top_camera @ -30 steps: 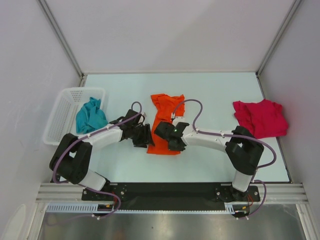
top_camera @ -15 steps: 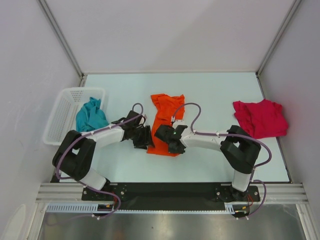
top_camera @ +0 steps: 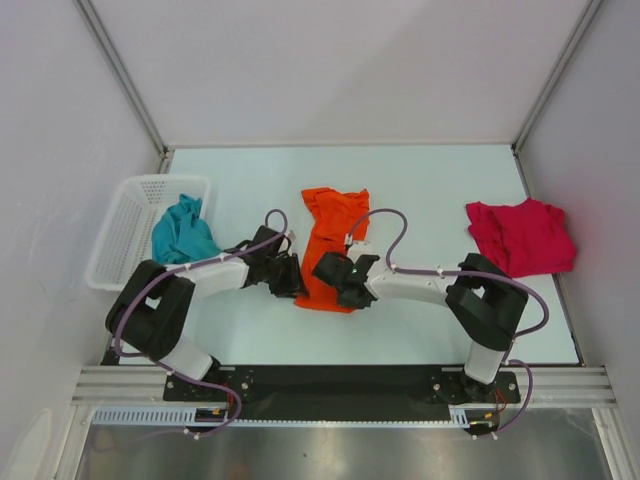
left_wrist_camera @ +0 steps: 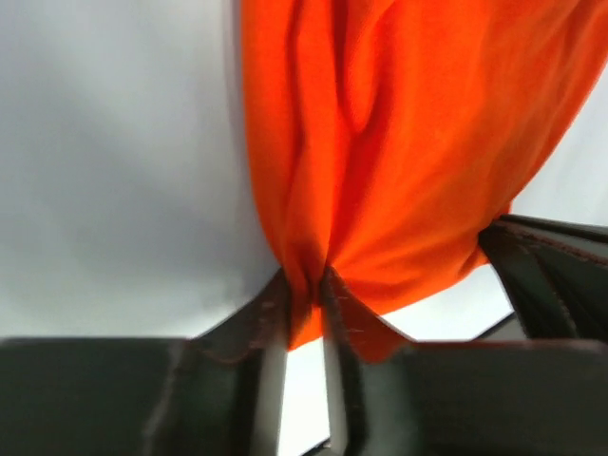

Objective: Fold and stack the t-shirts
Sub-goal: Grab one side of the 2/3 rectangular tshirt with both arms

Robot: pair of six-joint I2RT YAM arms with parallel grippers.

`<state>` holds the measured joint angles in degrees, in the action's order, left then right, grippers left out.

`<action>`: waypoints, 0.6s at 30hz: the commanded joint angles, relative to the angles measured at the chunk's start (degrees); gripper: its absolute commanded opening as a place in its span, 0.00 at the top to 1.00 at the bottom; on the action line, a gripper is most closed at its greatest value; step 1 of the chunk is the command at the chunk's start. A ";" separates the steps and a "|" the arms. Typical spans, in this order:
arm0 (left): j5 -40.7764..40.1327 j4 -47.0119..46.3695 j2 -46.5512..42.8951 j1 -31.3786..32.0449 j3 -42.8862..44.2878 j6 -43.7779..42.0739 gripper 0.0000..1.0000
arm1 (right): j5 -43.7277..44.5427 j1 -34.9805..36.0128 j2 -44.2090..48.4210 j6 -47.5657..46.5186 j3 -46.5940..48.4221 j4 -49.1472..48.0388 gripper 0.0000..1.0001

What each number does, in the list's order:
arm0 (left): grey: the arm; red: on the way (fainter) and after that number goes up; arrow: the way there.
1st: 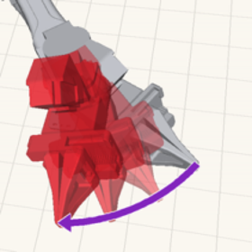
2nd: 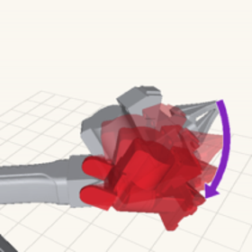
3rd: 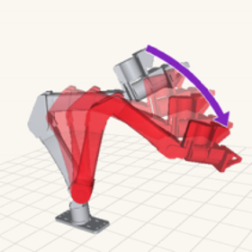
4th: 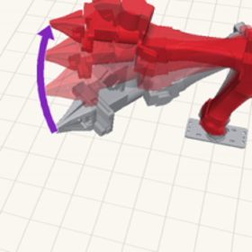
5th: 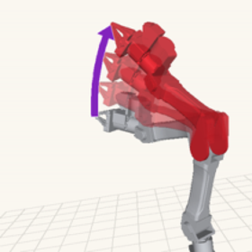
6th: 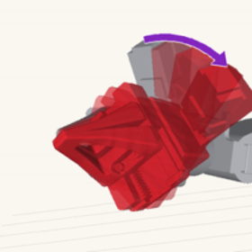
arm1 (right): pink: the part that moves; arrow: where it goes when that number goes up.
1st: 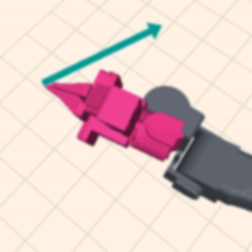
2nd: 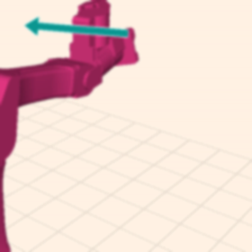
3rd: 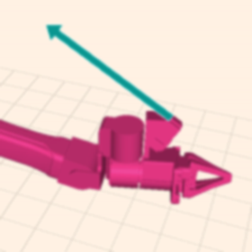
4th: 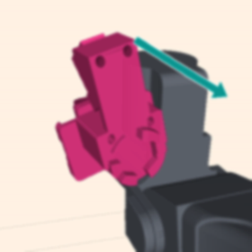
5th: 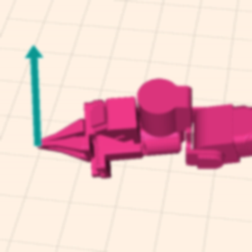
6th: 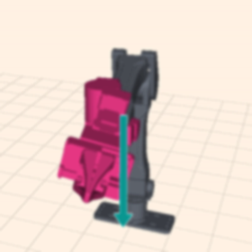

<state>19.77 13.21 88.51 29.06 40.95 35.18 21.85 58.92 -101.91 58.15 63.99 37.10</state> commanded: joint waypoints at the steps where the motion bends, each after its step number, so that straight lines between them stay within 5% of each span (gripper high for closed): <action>1: -0.34 -1.26 1.05 1.09 -3.50 1.20 0.89 | -2.77 1.20 -1.28 1.61 -4.74 -1.15 0.87; 2: -0.52 -1.26 0.79 1.17 -3.77 1.29 1.00 | -2.95 1.64 -0.93 1.79 -5.62 -1.42 0.92; 7: -1.31 -0.21 -1.23 1.88 -5.44 1.82 1.00 | -2.51 3.31 1.53 3.55 -7.56 -1.77 0.99; 18: -2.98 10.41 -17.20 2.41 -6.14 2.44 1.00 | 1.00 12.62 8.39 12.15 -6.68 8.77 1.00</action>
<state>18.59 17.12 78.63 31.18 35.16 37.50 23.35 67.61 -96.38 64.73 57.98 35.86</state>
